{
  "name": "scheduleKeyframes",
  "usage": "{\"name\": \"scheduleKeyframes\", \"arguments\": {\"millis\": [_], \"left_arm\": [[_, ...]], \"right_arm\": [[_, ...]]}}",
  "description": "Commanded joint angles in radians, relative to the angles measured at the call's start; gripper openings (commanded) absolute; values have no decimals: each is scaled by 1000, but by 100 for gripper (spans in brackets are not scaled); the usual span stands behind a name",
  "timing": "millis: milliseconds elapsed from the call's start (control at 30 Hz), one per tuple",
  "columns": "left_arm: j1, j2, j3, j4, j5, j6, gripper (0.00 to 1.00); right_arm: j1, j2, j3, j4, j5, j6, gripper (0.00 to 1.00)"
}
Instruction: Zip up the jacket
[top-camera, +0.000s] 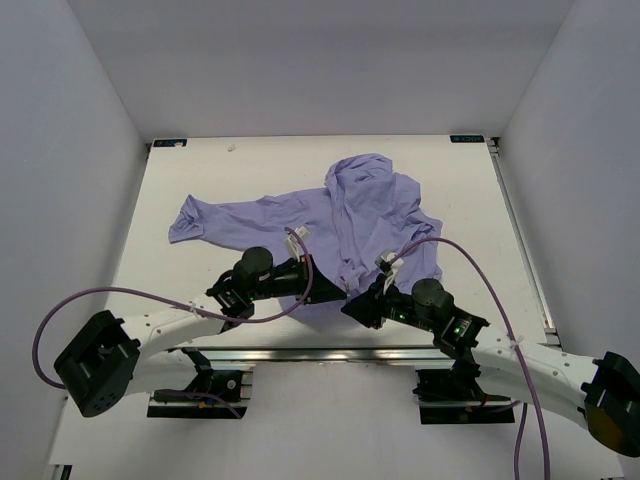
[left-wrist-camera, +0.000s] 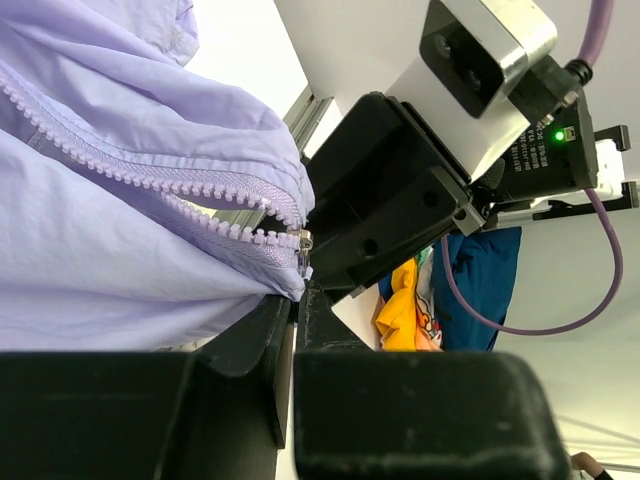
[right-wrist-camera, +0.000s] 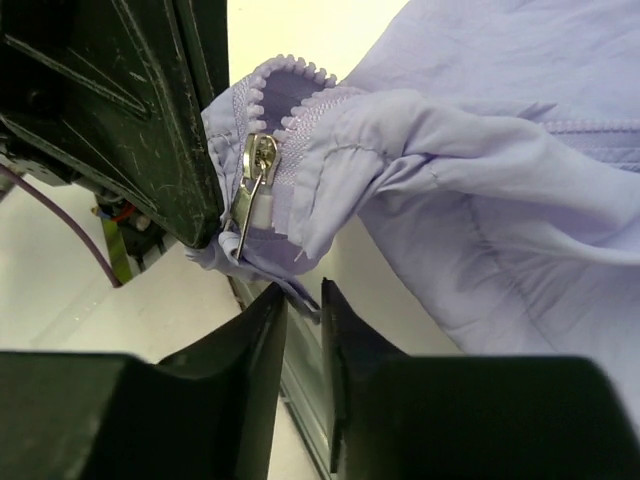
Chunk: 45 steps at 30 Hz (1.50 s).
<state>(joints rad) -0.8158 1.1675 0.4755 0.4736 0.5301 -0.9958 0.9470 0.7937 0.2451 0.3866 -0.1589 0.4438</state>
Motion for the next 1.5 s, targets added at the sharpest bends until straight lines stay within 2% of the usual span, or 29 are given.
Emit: {"name": "scheduleKeyframes", "arguments": {"millis": [0,133,333,533,700,833,1033,1367,1467], "left_arm": [[-5,-38,-8,0,-15,3,0],[-3,-35,-6,-26,-34,28,0],[-5,-28,-8,-81,-55,59,0],[-6,-5,14,-176,-56,115,0],[-16,17,35,-248,-44,154,0],[-23,26,40,-309,-21,175,0],[-26,3,31,-388,30,181,0],[-46,-26,43,-503,79,220,0],[-49,-16,58,-535,73,244,0]], "right_arm": [[9,-10,25,61,9,-11,15],[9,-28,65,-20,-14,19,0],[9,-59,135,-239,-16,65,0],[9,-65,213,-317,-31,93,0],[9,-11,293,-340,-1,133,0],[9,57,390,-382,114,174,0],[9,148,425,-350,232,171,0],[9,323,499,-313,315,112,0],[9,341,496,-270,283,93,0]]}}
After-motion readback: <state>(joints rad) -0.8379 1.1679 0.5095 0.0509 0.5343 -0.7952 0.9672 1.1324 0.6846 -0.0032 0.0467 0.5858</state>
